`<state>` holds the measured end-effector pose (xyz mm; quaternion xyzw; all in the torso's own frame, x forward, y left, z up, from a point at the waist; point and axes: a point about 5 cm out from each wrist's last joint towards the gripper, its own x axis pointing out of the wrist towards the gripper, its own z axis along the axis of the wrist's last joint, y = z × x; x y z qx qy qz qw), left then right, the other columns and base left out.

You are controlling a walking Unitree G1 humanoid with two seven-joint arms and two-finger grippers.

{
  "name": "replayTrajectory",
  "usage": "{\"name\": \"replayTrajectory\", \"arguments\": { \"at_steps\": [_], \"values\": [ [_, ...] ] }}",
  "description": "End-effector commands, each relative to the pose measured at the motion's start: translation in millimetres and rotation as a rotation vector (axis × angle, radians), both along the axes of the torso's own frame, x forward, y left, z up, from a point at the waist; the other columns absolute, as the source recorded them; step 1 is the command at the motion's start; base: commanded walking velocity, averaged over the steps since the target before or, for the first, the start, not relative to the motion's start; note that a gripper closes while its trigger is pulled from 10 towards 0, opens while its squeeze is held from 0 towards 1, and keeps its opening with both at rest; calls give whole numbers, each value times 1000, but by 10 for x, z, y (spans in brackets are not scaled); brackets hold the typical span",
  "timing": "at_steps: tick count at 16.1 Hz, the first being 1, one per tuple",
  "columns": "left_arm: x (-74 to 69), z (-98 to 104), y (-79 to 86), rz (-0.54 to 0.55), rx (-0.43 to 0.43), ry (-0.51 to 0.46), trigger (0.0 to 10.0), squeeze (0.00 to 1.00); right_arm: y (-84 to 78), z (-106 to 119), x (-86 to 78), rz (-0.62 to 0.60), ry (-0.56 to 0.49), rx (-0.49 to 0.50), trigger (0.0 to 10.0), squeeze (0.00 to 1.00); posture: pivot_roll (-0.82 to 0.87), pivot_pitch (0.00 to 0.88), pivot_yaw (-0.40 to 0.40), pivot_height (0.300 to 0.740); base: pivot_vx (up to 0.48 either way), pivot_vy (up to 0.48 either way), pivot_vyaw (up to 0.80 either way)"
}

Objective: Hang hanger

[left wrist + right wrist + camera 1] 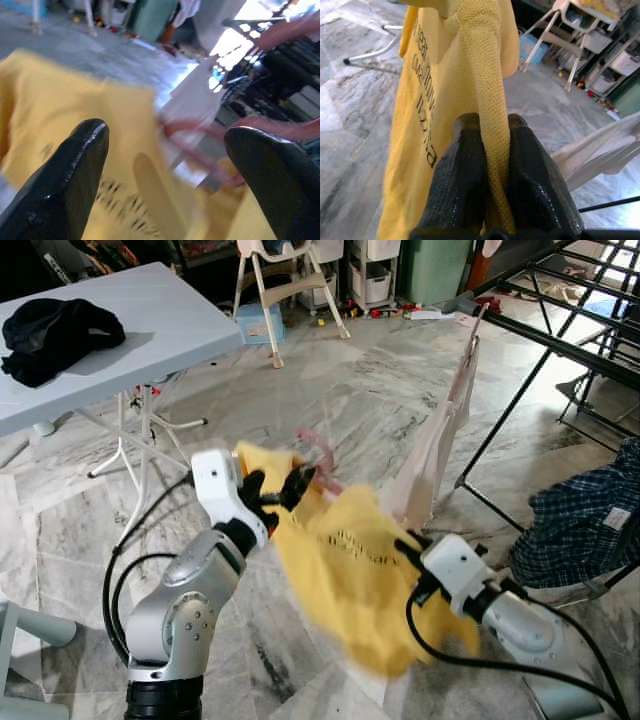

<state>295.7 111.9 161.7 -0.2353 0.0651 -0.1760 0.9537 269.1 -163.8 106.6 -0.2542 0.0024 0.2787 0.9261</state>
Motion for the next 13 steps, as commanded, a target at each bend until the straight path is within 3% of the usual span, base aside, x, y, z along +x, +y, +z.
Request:
{"name": "replayTrajectory", "arguments": {
  "at_steps": [1, 4, 7, 9, 13],
  "values": [
    [7, -113, 71, 51, 21, 41, 10000, 0, 22, 172, 64, -13, -73, 63, 10000, 0, -116, 92, 75, 740, 0, 0, 0],
    [50, -147, 155, 90, 42, 38, 10000, 0, -8, 201, 83, -26, -84, 70, 10000, 0, -117, 88, 78, 740, 0, 0, 0],
    [152, -166, 226, 123, 30, 39, 10000, 0, 54, 191, 25, 34, -58, 103, 10000, 0, -122, 85, 80, 740, 0, 0, 0],
    [221, -90, 160, 116, -13, 26, 10000, 0, 87, 186, -6, 63, -46, 111, 10000, 0, -127, 82, 82, 740, 0, 0, 0],
    [197, -136, -1, 46, -22, 49, 10000, 0, 172, 177, -48, 102, -33, 123, 10000, 0, -131, 83, 84, 740, 0, 0, 0]
  ]
}}
